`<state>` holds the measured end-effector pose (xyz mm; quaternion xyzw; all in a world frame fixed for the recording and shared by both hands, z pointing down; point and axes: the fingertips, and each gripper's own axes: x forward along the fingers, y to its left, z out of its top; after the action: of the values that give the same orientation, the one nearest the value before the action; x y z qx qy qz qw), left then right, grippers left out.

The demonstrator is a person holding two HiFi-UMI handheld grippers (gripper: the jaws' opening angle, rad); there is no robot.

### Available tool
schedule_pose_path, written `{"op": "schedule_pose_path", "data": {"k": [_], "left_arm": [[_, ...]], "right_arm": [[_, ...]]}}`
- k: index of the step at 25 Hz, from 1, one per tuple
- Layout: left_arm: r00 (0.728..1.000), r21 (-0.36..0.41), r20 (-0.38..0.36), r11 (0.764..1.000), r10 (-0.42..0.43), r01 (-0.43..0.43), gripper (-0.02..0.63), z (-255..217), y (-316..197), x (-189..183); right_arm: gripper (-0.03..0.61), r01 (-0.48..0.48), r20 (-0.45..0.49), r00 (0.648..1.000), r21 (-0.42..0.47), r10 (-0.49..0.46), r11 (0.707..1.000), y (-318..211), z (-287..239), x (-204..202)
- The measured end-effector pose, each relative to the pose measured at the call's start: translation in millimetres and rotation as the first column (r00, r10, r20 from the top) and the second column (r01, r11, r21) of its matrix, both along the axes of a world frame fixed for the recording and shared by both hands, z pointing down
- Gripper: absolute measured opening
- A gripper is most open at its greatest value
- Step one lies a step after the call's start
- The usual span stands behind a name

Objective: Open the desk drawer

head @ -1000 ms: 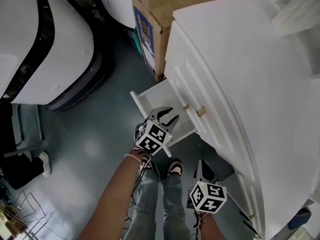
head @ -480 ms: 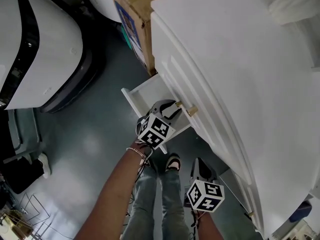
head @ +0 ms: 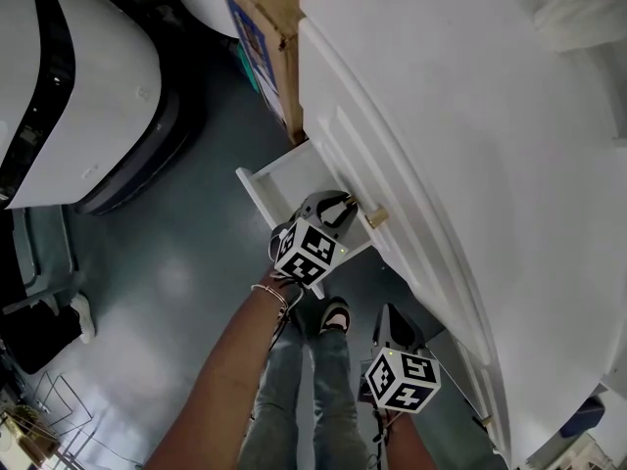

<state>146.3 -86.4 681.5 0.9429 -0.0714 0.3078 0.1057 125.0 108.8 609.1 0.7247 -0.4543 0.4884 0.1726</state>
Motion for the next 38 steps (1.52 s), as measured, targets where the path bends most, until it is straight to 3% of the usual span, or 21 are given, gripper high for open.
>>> {"op": "schedule_pose_path", "data": {"k": [16, 38], "left_arm": [[1.000, 0.007, -0.002, 1.000, 0.029, -0.029, 0.086, -0.1, 1.5, -7.2], [1.000, -0.007, 0.022, 1.000, 0.011, -0.011, 0.086, 0.7, 8.0, -52.2]], "right_arm": [[0.008, -0.030, -0.015, 0.999, 0.024, 0.030, 0.999, -7.5, -3.7, -2.1], [0.006, -0.048, -0.033, 0.998, 0.025, 0.049, 0.999, 4.3, -14.3, -19.6]]}}
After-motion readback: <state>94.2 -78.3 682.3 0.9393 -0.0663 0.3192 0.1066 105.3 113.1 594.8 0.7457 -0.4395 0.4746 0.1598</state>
